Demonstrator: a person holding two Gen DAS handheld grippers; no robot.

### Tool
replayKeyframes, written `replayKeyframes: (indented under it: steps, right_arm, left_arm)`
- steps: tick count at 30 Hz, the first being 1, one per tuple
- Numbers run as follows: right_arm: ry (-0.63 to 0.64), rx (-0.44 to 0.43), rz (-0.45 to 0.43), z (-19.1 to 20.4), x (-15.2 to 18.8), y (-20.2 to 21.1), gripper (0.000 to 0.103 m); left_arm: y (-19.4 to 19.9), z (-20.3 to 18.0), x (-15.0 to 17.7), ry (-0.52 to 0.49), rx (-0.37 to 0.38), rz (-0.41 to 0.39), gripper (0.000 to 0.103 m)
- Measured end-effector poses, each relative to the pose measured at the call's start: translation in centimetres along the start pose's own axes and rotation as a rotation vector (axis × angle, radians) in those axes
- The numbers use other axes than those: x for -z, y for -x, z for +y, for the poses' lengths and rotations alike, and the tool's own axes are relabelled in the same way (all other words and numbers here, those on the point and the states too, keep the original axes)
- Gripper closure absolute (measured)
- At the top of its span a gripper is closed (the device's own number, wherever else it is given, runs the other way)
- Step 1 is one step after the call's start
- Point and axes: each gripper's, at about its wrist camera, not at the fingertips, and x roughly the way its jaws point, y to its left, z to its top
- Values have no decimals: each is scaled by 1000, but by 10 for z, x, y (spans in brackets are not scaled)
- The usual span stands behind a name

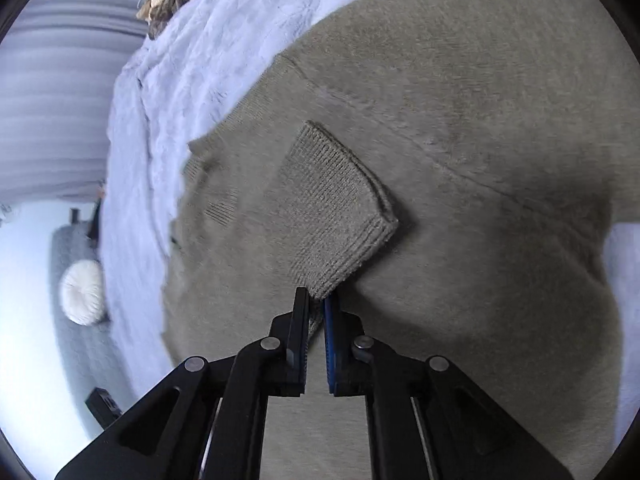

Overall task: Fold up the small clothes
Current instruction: 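Fold the held side and sleeve across the sweater body, release left tool, then move the right tool to the other sleeve's cuff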

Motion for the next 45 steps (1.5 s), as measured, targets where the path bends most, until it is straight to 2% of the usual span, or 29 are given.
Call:
replayKeyframes:
  steps: [2,4,7,11,14,17,19,21,22,24,27,29,35,38,43,45]
  right_arm:
    - [-11,18,13,-10,6,-3,96]
    - [-28,37,9,-14,11,4,100]
    - [6,88,0,-18,16,22,99]
    - [84,101,1,-18,28,47,92]
    - [155,105,13,1,34,49,92]
    - [181,102,19,17,35,38,92]
    - [191,88,10,24,30,32,92]
    - [228,84,-3,32,25,23,92]
    - [250,87,-3,36,23,18,88]
    - [269,104,5,38,19,8,80]
    - [275,139,46,22,14,-5,78]
    - [254,115,48,10,13,-4,82]
    - [232,133,32,-3,21,23,79]
    - [226,128,26,-10,26,39,78]
    - [160,98,22,-34,39,64,64]
    - [126,83,24,-48,46,73,62]
  left_arm:
    - [3,2,5,-20,-13,-23,92]
    - [10,3,5,-31,-33,-9,92]
    - [22,9,5,-21,-55,9,92]
    - [50,16,10,4,71,5,92]
    - [58,5,14,-34,108,8,92]
    - [52,-16,9,-66,98,-1,92]
    - [42,-25,2,-55,102,4,92]
    - [26,-29,1,-28,74,38,92]
    - [18,-29,4,-15,62,59,92]
    - [14,-26,15,-5,64,35,92]
    - [16,-25,27,-16,65,26,92]
    - [19,-22,31,-4,68,30,92]
    - [28,-31,33,12,26,67,92]
    - [39,-45,40,0,40,78,92]
    - [55,-85,55,-53,67,97,92]
    - [58,-105,61,-82,71,108,92]
